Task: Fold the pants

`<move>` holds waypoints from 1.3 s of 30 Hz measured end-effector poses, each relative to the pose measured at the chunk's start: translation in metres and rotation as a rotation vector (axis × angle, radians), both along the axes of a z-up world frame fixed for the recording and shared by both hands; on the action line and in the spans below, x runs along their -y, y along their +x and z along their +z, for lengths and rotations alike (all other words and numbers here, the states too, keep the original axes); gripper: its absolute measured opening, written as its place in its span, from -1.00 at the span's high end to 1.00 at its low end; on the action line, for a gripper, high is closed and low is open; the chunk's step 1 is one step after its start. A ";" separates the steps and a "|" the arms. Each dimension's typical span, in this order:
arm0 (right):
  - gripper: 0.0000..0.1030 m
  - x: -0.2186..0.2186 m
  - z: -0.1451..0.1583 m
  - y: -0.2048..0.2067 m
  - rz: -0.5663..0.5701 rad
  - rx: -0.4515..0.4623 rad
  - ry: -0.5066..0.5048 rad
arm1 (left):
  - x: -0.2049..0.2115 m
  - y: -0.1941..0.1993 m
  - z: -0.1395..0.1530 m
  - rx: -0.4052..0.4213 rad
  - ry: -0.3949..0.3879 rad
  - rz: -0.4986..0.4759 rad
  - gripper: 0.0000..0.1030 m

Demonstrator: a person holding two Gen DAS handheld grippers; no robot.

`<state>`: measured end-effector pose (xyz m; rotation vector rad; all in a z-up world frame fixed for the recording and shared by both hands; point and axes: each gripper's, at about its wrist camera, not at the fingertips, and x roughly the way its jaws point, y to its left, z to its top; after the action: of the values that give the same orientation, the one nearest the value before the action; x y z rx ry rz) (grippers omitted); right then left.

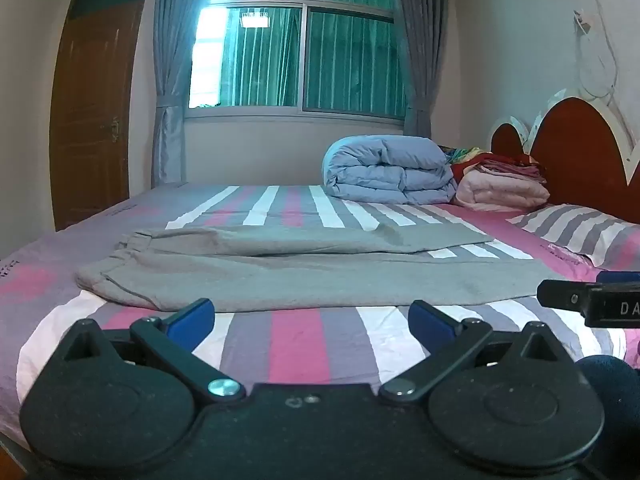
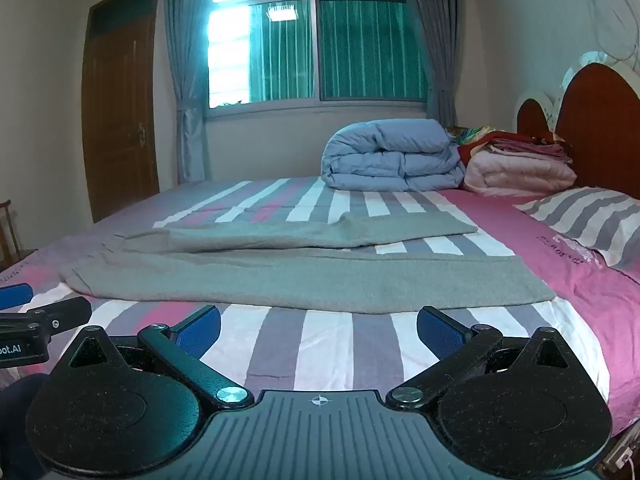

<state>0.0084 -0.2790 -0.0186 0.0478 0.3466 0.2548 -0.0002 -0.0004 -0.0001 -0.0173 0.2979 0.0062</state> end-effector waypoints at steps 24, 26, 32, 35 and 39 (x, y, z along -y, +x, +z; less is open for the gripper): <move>-1.00 0.003 -0.005 0.002 -0.008 -0.009 0.016 | 0.002 0.001 -0.002 -0.002 0.004 0.007 -0.88; -1.00 0.003 -0.005 0.002 -0.008 -0.010 0.016 | 0.004 0.000 -0.001 -0.002 0.004 0.006 -0.88; -1.00 0.003 -0.005 0.002 -0.007 -0.011 0.015 | 0.004 0.000 -0.001 -0.003 0.005 0.007 -0.88; -1.00 0.003 -0.006 0.002 -0.008 -0.012 0.015 | 0.004 0.000 -0.001 -0.003 0.005 0.006 -0.88; -1.00 0.003 -0.006 0.002 -0.007 -0.012 0.014 | 0.004 0.000 -0.001 -0.003 0.006 0.007 -0.88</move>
<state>0.0105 -0.2821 -0.0243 0.0649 0.3568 0.2499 -0.0002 -0.0046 -0.0009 -0.0123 0.3007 0.0139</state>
